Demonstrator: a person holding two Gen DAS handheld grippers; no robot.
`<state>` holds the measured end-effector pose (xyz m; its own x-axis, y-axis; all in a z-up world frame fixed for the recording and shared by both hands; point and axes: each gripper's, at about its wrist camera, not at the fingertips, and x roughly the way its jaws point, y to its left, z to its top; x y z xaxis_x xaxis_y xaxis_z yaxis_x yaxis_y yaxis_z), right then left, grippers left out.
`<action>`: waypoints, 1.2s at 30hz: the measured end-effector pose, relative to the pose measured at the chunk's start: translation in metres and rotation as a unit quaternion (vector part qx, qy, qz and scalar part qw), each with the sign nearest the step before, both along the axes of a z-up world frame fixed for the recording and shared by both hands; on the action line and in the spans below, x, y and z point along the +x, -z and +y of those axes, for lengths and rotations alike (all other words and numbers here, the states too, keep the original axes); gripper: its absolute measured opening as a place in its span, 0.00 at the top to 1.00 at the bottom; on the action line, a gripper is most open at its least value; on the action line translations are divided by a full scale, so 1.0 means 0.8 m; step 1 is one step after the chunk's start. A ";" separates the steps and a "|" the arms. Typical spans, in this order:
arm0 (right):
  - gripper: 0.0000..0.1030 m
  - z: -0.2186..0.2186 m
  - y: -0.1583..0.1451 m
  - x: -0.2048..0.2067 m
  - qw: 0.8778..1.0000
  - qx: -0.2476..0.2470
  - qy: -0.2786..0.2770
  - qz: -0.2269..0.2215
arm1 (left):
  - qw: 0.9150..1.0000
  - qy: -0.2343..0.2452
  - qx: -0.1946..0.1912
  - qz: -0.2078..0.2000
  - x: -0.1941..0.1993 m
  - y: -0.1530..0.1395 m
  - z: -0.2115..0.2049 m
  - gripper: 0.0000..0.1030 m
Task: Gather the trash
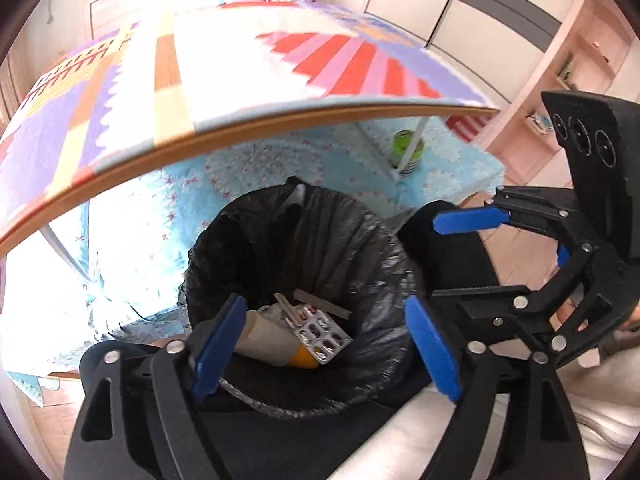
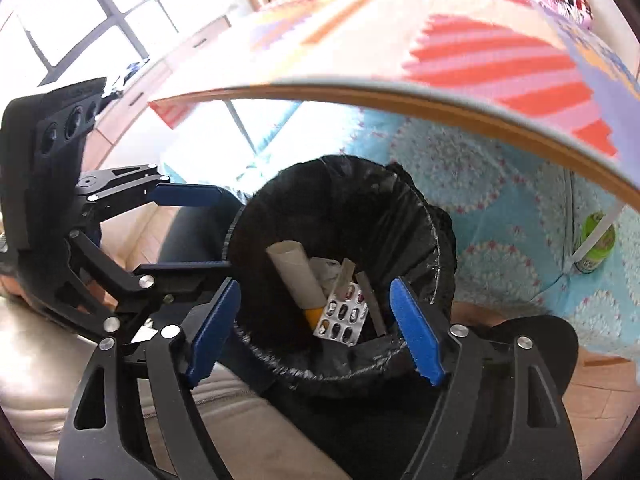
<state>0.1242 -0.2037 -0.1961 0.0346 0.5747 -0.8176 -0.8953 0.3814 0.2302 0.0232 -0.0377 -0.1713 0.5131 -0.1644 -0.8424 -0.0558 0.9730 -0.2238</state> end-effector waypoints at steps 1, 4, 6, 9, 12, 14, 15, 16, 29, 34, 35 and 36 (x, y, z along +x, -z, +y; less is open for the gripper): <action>0.22 -0.003 -0.006 -0.003 1.000 0.001 -0.002 -0.001 | 1.000 0.001 0.002 -0.002 -0.003 -0.005 0.000 0.20; 0.22 -0.009 -0.021 -0.008 1.000 0.000 -0.009 -0.005 | 1.000 0.002 0.009 -0.006 -0.011 -0.020 -0.005 0.16; 0.21 -0.013 -0.029 -0.011 1.000 -0.002 -0.012 -0.005 | 1.000 0.000 0.007 -0.008 -0.016 -0.030 -0.005 0.11; 0.20 -0.017 -0.039 -0.013 1.000 -0.005 -0.009 -0.005 | 1.000 -0.001 0.000 -0.015 -0.023 -0.048 -0.007 0.08; 0.17 -0.019 -0.053 -0.021 1.000 -0.003 -0.017 -0.014 | 1.000 0.010 0.004 -0.027 -0.030 -0.064 -0.011 0.08; 0.16 -0.020 -0.061 -0.024 1.000 0.000 -0.019 -0.019 | 0.999 0.016 0.007 -0.034 -0.033 -0.073 -0.015 0.08; 0.16 -0.021 -0.064 -0.025 1.000 0.000 -0.020 -0.024 | 0.999 0.018 0.005 -0.038 -0.034 -0.077 -0.016 0.08; 0.16 -0.022 -0.068 -0.027 0.999 0.000 -0.020 -0.030 | 0.999 0.020 0.003 -0.041 -0.036 -0.079 -0.016 0.08; 0.16 -0.022 -0.076 -0.037 0.999 -0.001 -0.034 -0.036 | 0.999 0.020 0.002 -0.044 -0.040 -0.082 -0.020 0.08; 0.16 -0.021 -0.076 -0.039 0.999 0.000 -0.038 -0.030 | 0.999 0.018 -0.001 -0.044 -0.040 -0.081 -0.019 0.08; 0.16 -0.021 -0.077 -0.039 0.999 0.002 -0.039 -0.029 | 0.999 0.018 -0.003 -0.044 -0.040 -0.081 -0.019 0.08; 0.16 -0.021 -0.077 -0.040 0.999 0.003 -0.040 -0.027 | 0.999 0.018 -0.003 -0.043 -0.040 -0.081 -0.018 0.08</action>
